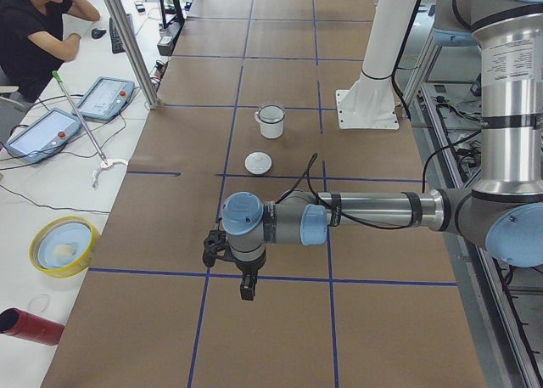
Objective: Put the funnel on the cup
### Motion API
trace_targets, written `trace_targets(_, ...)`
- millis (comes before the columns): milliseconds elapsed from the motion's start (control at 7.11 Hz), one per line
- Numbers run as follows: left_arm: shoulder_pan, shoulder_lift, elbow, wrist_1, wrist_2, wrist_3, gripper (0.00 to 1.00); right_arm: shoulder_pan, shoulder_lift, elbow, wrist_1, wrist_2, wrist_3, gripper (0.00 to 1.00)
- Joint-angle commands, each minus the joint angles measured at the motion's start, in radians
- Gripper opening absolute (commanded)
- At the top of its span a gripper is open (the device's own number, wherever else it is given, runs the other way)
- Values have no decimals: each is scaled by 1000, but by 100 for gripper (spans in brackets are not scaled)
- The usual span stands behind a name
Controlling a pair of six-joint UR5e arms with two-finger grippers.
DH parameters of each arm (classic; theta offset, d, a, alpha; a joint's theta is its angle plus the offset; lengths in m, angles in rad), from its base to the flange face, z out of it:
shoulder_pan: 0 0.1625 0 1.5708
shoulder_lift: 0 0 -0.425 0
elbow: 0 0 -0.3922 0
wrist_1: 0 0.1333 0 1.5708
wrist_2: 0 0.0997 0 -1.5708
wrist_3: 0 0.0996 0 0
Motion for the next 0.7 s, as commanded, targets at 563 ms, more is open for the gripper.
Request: trace_targets(563,-20,-3,-5,2,0,7,100,0,0,1,0,0,0,100)
